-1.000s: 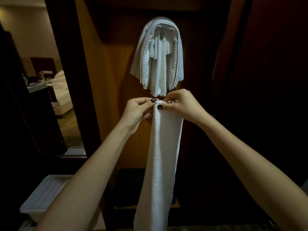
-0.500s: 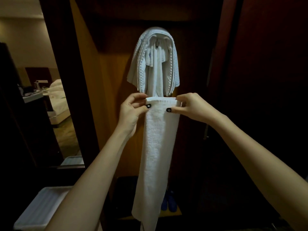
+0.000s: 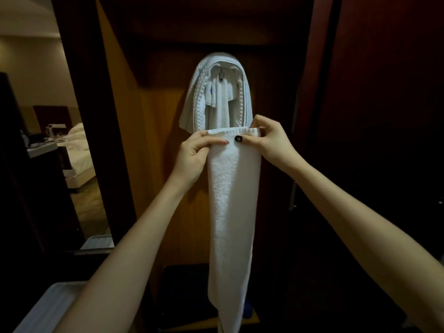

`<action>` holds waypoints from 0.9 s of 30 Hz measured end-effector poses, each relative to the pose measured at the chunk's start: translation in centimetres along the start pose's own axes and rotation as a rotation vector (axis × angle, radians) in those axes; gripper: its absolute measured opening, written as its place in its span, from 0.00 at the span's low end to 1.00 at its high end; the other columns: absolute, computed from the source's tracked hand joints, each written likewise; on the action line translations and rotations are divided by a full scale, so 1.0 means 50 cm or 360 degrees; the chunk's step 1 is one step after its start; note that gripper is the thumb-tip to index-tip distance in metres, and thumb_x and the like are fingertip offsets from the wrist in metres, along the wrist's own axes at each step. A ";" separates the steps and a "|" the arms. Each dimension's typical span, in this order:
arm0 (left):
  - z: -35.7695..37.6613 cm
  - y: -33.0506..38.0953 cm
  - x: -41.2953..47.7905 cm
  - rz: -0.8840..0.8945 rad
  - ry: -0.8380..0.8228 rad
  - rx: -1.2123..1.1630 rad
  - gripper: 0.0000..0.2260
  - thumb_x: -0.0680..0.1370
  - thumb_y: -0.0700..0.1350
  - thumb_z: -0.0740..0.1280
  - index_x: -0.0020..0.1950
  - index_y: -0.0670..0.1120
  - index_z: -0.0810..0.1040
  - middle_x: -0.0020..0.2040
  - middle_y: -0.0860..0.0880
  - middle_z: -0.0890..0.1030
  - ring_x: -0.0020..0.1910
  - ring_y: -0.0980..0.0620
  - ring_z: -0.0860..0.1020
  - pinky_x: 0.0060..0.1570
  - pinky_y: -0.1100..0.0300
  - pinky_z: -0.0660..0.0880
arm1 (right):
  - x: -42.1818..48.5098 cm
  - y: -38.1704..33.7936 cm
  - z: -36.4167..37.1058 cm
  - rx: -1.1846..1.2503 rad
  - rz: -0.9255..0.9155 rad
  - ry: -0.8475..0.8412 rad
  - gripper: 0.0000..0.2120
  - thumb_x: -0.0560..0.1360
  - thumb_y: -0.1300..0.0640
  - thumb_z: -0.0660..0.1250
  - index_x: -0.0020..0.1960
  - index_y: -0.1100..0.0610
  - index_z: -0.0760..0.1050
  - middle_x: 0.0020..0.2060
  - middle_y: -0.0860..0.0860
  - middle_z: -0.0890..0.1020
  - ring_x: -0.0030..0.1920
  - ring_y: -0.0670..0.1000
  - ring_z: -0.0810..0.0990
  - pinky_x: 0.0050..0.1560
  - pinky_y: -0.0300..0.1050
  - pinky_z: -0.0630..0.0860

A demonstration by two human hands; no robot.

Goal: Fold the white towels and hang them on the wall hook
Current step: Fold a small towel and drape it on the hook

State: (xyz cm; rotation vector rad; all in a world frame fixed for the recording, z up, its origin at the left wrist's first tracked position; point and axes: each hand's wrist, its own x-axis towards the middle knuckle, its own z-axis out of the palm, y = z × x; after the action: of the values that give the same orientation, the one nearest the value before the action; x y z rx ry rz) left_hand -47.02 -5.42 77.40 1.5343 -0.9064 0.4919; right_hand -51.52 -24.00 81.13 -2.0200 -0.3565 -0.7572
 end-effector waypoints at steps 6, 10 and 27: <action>0.022 0.011 -0.003 0.0010 -0.0104 -0.0059 0.19 0.74 0.35 0.69 0.62 0.50 0.76 0.57 0.47 0.73 0.59 0.54 0.73 0.59 0.66 0.71 | 0.007 0.003 -0.025 0.0267 -0.0001 0.0078 0.12 0.73 0.61 0.73 0.52 0.56 0.73 0.49 0.55 0.81 0.41 0.54 0.81 0.43 0.55 0.79; 0.042 0.033 0.014 -0.0025 -0.0009 -0.0296 0.20 0.75 0.32 0.68 0.65 0.46 0.74 0.55 0.47 0.74 0.54 0.59 0.75 0.60 0.63 0.73 | -0.011 0.028 -0.049 0.0664 0.0012 -0.0018 0.25 0.76 0.60 0.69 0.69 0.45 0.66 0.69 0.57 0.71 0.57 0.57 0.81 0.52 0.51 0.81; 0.010 0.048 0.145 -0.0195 0.0080 -0.0473 0.26 0.75 0.31 0.68 0.71 0.44 0.69 0.67 0.43 0.75 0.62 0.50 0.76 0.55 0.56 0.79 | -0.140 0.086 0.071 0.0956 0.0108 -0.0133 0.16 0.73 0.62 0.71 0.57 0.45 0.82 0.56 0.45 0.83 0.57 0.47 0.81 0.54 0.38 0.78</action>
State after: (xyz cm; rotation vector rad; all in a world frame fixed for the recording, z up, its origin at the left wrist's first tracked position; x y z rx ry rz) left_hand -44.58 -7.76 84.29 1.2913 -0.8021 0.2915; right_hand -53.34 -23.02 72.44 -1.4882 -0.4937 -0.4514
